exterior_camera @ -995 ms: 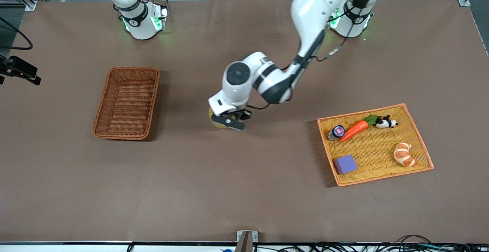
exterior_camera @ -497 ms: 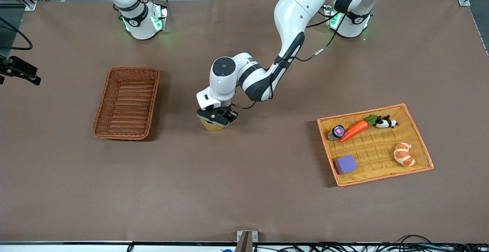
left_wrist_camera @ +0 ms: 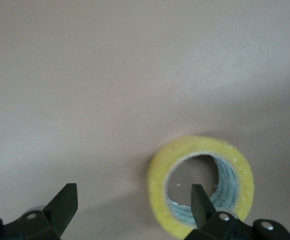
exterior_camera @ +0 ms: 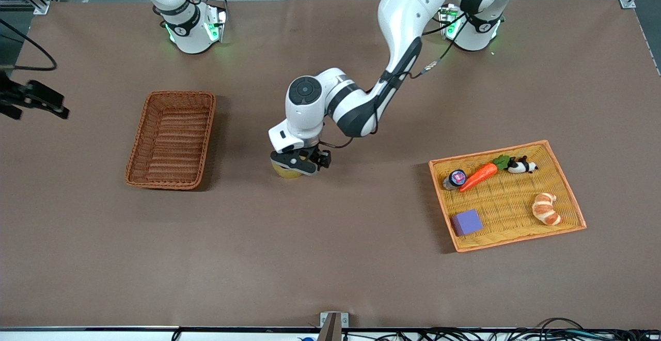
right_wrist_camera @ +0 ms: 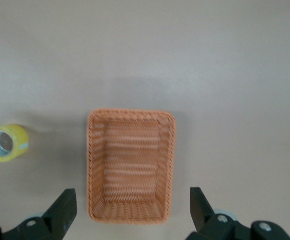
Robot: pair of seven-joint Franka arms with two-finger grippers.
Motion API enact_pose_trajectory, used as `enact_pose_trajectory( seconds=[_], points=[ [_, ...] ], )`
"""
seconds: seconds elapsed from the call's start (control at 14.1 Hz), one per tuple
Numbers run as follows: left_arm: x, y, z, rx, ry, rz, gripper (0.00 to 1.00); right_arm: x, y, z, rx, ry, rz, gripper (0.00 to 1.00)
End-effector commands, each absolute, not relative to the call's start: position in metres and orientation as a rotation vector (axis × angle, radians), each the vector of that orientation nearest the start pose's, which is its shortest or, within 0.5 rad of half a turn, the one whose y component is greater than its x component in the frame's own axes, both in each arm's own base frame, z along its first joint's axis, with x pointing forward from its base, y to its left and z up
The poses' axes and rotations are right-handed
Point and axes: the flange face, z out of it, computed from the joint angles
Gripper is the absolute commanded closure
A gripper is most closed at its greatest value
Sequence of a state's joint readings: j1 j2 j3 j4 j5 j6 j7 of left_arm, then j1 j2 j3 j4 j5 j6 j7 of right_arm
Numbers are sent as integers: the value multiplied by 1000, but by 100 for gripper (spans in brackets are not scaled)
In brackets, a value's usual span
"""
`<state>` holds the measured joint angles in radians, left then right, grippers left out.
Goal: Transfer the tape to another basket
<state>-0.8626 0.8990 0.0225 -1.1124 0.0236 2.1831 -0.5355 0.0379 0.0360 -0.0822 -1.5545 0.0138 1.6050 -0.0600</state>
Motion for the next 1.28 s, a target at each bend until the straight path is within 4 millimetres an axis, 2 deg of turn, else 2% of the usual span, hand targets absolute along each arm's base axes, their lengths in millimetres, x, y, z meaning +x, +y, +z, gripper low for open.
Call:
enact_pose_trajectory(
  seconds=[0.0, 0.14, 0.21, 0.43, 0.5, 0.71, 0.85, 0.92, 1.07, 1.21],
  points=[
    [550, -535, 364, -3146, 412, -240, 0, 572, 30, 551, -3110, -8, 7, 0],
    [577, -486, 420, -3162, 292, -241, 0, 569, 73, 506, -3104, 51, -21, 0],
    [585, -462, 444, -3155, 238, -216, 0, 564, 97, 485, -3102, 66, -40, 0],
    [613, -381, 512, -3164, 89, -246, 0, 548, 201, 422, -3100, 157, -22, 0],
    [629, -343, 533, -3178, 20, -280, 0, 545, 223, 406, -3110, 162, -21, 0],
    [639, -260, 585, -3165, 90, -324, 0, 537, 280, 358, -3096, 169, -3, 0],
    [633, -210, 616, -3177, 126, -314, 0, 525, 324, 314, -3139, 157, -57, 0],
    [624, -191, 629, -3189, 110, -315, 0, 520, 337, 291, -3166, 160, -91, 0],
    [601, -148, 648, -3185, 118, -320, 0, 518, 346, 250, -3196, 144, -82, 0],
    [572, -113, 657, -3177, 158, -312, 0, 511, 357, 230, -3201, 77, -84, 0]
  ],
)
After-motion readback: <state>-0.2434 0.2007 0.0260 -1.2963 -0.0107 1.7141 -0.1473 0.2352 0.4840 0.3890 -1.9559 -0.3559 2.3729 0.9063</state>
